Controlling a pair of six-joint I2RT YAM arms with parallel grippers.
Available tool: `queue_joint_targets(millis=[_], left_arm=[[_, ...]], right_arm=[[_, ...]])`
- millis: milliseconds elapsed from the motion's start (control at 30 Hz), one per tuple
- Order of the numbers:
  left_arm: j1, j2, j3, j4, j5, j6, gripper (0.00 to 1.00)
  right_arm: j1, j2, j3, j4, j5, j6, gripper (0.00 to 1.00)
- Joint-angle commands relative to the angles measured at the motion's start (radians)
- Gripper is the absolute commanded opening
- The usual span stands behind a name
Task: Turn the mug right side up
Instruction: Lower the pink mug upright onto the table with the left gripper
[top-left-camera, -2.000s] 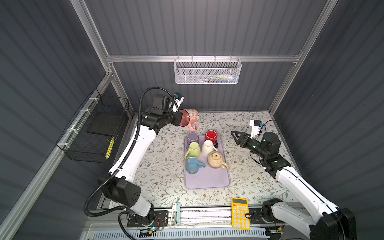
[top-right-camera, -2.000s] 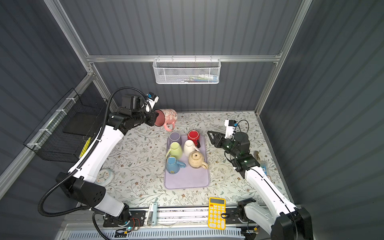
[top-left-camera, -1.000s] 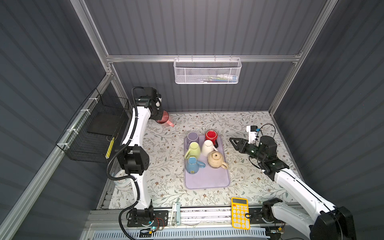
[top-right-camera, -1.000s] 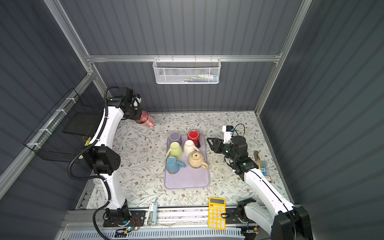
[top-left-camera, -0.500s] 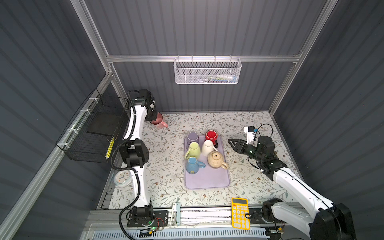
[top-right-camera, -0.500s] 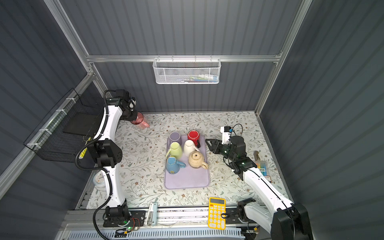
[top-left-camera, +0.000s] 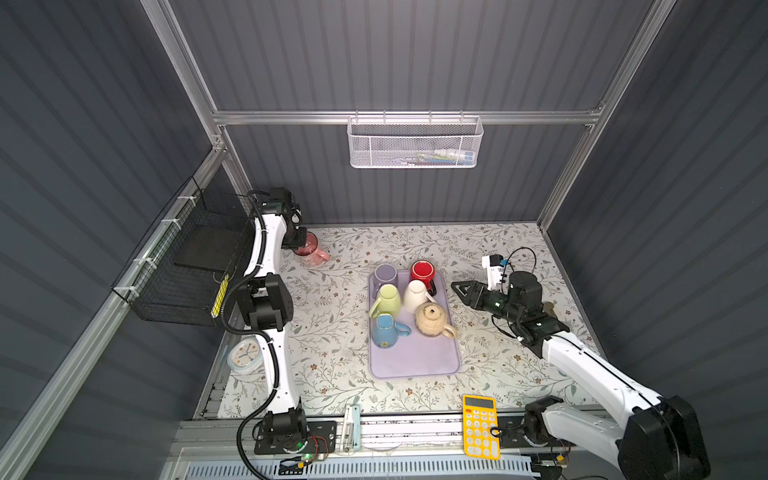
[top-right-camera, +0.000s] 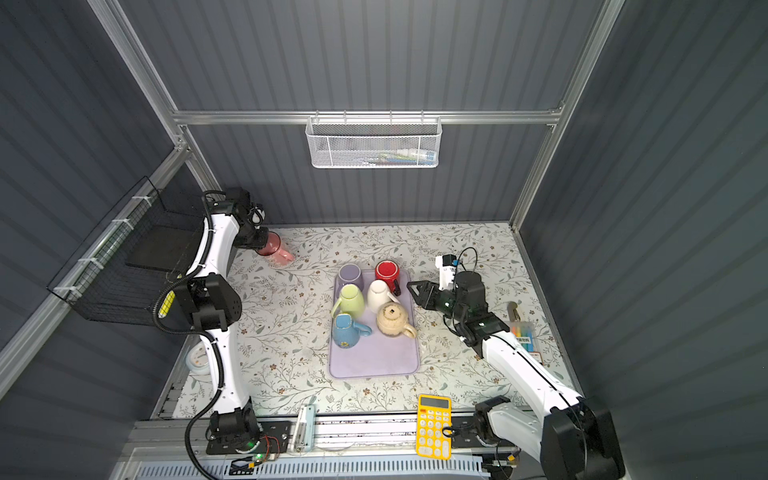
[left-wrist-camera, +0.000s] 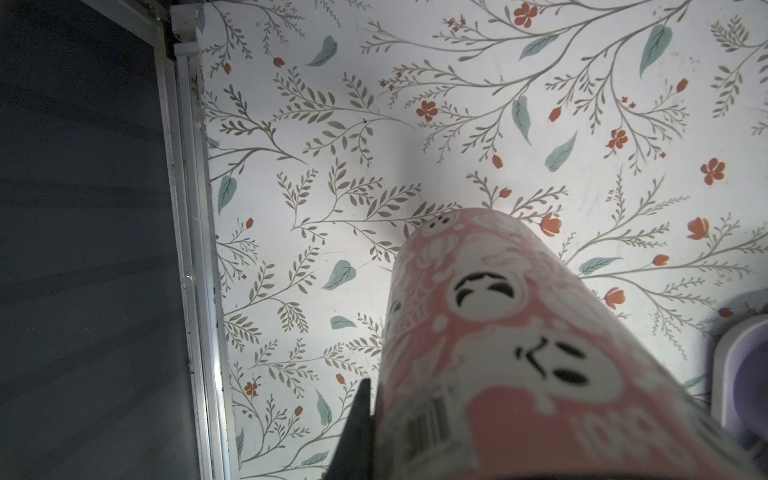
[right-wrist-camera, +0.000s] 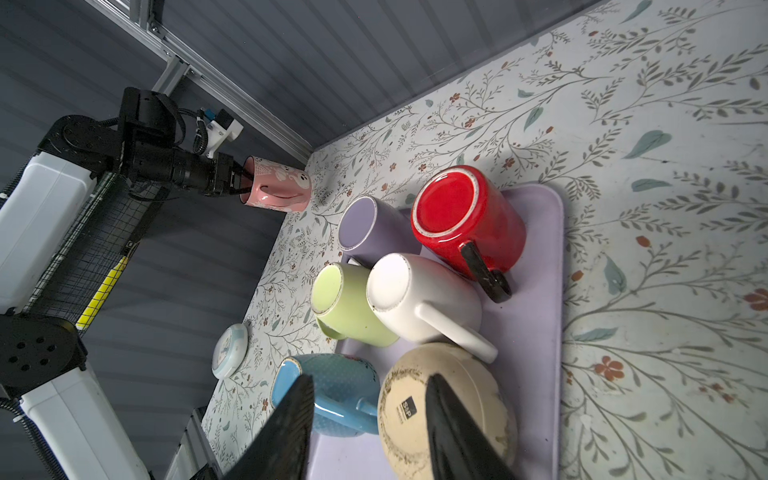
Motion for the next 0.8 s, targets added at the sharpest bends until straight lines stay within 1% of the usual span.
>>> queue_joint_targets(millis=[0, 200, 333, 700, 767], left_arm=[[0.009, 0.013, 0.026, 0.026, 0.046, -0.015, 0.00], [0.010, 0.051, 0.039, 0.007, 0.022, -0.002, 0.00], [0.011, 0.061, 0.018, 0.018, 0.014, 0.000, 0.00], [0.014, 0.091, 0.022, 0.028, 0.007, -0.005, 0.00], [0.017, 0.093, 0.018, 0.034, 0.008, -0.006, 0.03]], right_arm=[[0.015, 0.012, 0.041, -0.001, 0.013, -0.013, 0.46], [0.037, 0.071, 0.071, 0.000, 0.014, -0.016, 0.46], [0.041, 0.080, 0.079, -0.002, 0.016, -0.020, 0.46], [0.050, 0.103, 0.097, -0.007, 0.018, -0.025, 0.46], [0.050, 0.105, 0.096, -0.004, 0.019, -0.024, 0.45]])
